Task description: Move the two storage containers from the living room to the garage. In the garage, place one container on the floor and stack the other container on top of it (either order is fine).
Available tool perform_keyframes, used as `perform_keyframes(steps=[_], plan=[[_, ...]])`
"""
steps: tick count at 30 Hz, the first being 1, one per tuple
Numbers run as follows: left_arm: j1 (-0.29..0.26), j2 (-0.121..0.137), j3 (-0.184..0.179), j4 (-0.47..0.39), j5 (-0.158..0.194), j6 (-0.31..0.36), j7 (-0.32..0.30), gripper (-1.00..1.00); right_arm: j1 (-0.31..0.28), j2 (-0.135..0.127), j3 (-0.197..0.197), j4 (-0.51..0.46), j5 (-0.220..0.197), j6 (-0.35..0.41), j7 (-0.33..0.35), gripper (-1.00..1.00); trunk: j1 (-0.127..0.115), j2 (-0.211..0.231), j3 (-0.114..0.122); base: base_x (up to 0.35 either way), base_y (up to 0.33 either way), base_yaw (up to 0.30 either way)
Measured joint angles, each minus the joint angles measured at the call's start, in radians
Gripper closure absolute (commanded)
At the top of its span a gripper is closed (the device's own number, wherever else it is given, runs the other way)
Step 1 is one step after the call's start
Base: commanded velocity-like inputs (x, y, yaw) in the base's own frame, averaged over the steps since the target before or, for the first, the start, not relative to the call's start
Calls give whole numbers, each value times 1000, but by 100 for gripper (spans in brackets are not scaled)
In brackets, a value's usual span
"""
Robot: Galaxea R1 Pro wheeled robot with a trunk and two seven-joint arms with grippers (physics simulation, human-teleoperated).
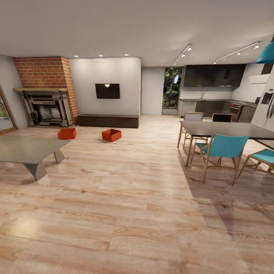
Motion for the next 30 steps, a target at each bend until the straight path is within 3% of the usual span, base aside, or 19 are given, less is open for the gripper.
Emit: perform_keyframes(steps=[30], plan=[[0,-1,-1,0,-5,0,0,-100,0,0,0,0,0,0,0,-100,0,0,0,326,85,0]])
